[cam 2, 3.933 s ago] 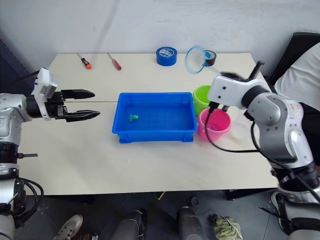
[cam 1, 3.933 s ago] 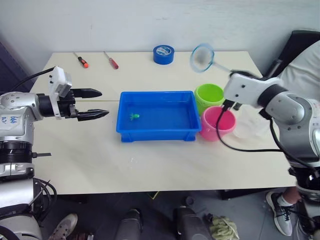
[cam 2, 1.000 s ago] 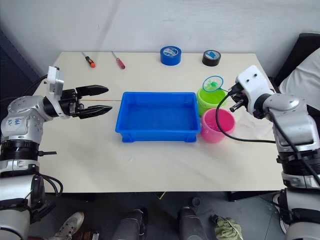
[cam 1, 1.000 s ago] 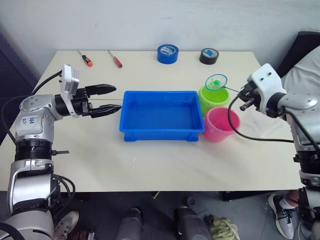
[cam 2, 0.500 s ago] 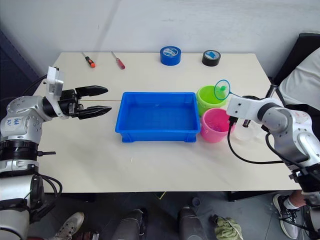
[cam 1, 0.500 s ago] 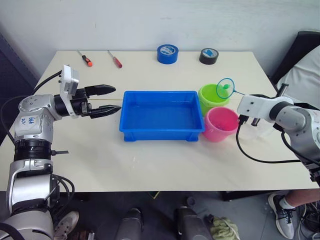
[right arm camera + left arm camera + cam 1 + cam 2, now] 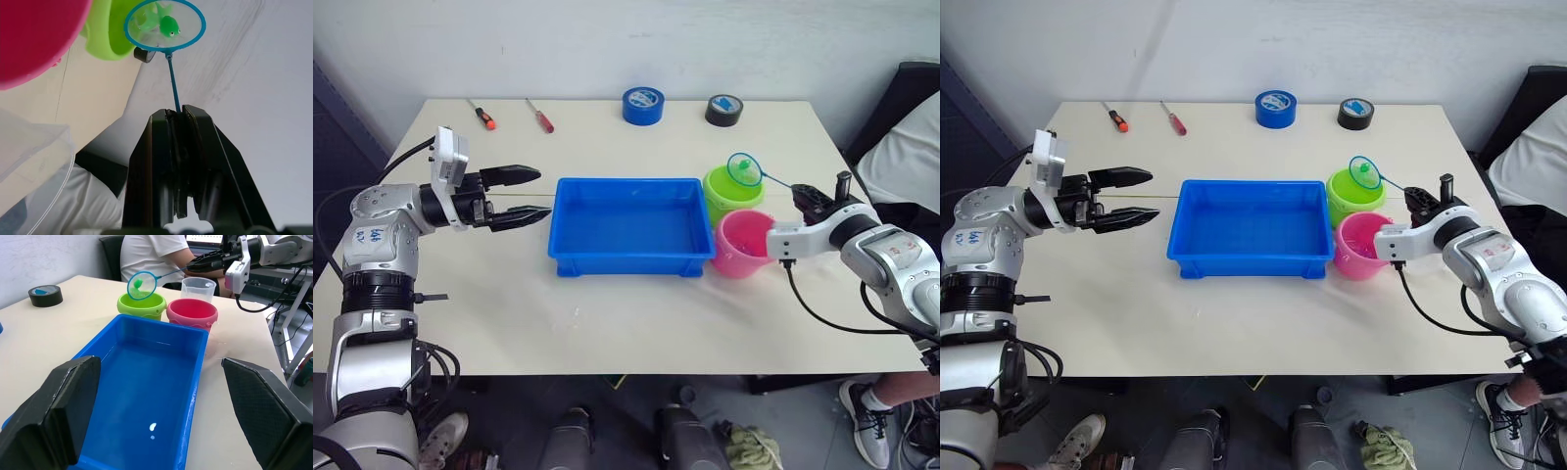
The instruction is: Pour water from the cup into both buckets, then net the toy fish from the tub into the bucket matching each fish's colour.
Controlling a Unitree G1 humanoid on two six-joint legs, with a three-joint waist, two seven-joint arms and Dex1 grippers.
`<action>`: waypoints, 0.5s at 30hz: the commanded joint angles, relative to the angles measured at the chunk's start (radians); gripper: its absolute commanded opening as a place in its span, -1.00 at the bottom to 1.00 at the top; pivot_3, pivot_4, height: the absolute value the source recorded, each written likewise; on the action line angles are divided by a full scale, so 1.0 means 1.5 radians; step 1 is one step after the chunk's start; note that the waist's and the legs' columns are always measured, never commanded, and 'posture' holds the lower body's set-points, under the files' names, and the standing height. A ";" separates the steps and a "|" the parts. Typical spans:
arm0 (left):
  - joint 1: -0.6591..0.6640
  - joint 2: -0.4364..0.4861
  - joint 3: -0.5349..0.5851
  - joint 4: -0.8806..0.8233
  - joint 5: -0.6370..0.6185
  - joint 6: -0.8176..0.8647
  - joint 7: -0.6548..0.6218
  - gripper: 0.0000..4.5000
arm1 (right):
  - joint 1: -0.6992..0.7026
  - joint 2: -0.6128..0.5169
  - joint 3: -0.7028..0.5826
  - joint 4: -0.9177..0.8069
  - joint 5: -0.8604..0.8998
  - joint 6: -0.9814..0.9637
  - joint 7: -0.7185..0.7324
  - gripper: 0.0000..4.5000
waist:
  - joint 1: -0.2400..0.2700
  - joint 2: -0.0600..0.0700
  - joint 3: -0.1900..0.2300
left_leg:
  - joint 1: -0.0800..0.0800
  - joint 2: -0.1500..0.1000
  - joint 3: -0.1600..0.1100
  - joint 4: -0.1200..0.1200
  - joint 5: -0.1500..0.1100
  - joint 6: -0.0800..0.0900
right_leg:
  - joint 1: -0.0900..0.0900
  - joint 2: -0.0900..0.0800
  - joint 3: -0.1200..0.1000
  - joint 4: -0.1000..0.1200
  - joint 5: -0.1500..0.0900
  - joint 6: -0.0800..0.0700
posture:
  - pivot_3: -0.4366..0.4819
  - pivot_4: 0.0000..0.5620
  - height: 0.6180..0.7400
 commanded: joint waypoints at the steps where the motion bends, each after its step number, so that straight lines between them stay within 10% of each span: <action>1: -0.016 0.006 0.005 0.001 0.004 -0.009 -0.005 0.92 | 0.016 -0.017 -0.019 -0.010 -0.055 -0.013 -0.038 -1.00 | -0.001 0.000 0.000 | 0.000 0.000 0.000 0.000 0.000 0.000 | 0.000 0.000 0.000 0.000 0.000 0.000 | -0.05 -0.47 0.90; 15: -0.022 0.006 0.006 0.009 0.008 -0.013 -0.007 0.92 | 0.016 0.017 -0.033 -0.019 -0.167 0.007 -0.095 -1.00 | -0.001 0.000 0.000 | 0.000 0.000 0.000 0.001 0.000 0.000 | 0.000 0.000 0.000 0.001 0.000 0.000 | -0.05 -0.47 0.90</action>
